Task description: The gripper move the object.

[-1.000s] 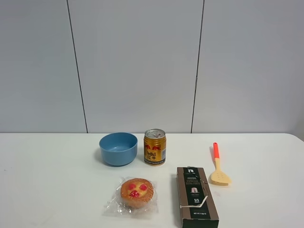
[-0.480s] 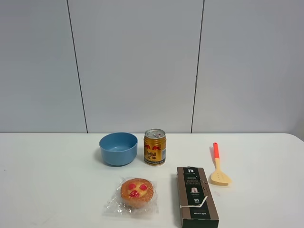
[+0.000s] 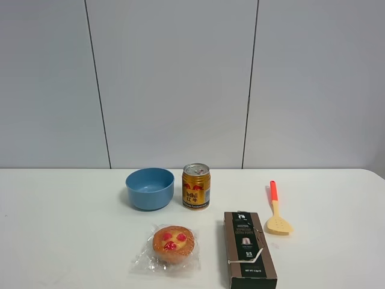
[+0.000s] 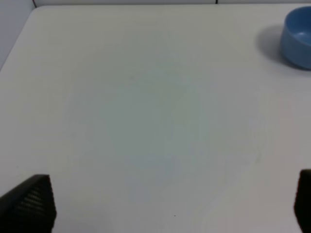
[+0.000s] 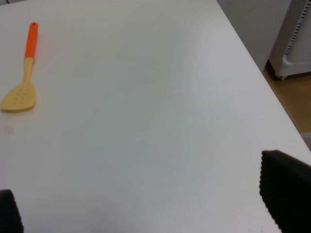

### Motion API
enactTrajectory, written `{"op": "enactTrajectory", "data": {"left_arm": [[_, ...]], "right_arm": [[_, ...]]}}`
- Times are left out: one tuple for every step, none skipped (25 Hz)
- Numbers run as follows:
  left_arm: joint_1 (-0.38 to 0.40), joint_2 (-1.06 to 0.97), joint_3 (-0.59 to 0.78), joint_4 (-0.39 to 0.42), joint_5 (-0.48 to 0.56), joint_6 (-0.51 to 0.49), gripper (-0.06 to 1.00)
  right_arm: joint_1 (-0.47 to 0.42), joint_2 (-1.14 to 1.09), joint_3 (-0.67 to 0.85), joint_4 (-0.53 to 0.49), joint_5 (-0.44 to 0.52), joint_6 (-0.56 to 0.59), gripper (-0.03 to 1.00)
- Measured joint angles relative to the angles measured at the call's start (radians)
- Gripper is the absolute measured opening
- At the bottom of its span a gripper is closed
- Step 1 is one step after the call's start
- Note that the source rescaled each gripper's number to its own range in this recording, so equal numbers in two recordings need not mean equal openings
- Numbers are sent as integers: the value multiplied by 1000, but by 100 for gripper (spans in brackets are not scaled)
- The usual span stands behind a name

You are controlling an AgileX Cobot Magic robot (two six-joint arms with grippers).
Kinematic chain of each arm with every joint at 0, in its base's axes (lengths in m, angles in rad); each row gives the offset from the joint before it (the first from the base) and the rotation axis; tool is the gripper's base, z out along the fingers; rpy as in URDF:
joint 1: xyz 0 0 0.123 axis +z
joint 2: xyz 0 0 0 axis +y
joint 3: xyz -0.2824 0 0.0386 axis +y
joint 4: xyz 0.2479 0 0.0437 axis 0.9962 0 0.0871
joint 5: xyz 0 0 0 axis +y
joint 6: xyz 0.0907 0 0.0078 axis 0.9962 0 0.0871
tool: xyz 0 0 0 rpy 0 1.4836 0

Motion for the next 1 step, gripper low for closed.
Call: {"op": "enactTrajectory", "data": {"left_arm": [[0, 0, 0, 0, 0, 0, 100]], "right_arm": [[0, 0, 0, 0, 0, 0, 100]]}}
